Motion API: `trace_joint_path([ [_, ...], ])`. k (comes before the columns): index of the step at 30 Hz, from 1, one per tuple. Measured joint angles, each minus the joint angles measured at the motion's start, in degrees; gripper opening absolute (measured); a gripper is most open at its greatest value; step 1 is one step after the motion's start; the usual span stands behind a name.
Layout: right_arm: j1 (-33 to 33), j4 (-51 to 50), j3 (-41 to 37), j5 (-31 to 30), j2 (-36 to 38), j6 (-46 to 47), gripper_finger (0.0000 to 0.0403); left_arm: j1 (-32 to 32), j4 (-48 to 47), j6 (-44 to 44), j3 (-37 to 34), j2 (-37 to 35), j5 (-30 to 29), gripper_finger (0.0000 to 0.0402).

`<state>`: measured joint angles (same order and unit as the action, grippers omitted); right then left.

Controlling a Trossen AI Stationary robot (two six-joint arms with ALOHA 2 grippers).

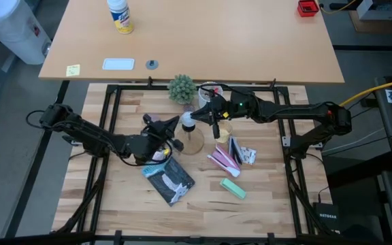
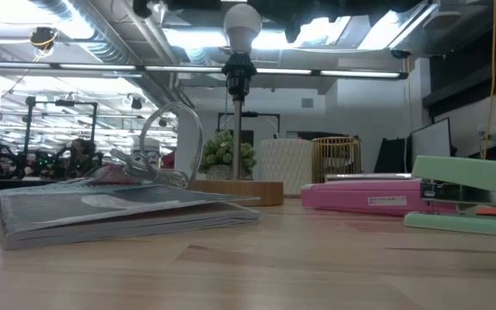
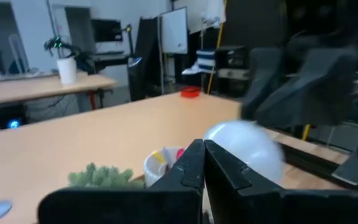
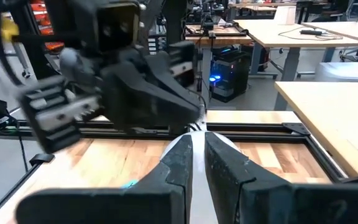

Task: Screw lightbulb
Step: Insert the lightbulb into the lamp

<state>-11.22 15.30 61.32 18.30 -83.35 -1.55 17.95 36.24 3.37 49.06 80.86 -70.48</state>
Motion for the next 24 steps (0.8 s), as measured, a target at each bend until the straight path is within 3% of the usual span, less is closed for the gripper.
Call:
trace_joint_path([
  [5,0.0,0.7,0.0,-1.1,0.0,-0.2,0.0044,2.1,1.1,1.0,0.0,0.0,3.8,0.0001],
  [11,0.0,0.8,0.0,-1.2,0.0,-0.2,0.0044,2.7,-4.2,-6.2,0.0,0.0,12.3,0.0001],
  [24,0.0,0.6,0.0,-1.2,0.0,-0.2,0.0044,-0.5,-7.5,-10.4,0.0,1.4,12.9,0.0001],
])
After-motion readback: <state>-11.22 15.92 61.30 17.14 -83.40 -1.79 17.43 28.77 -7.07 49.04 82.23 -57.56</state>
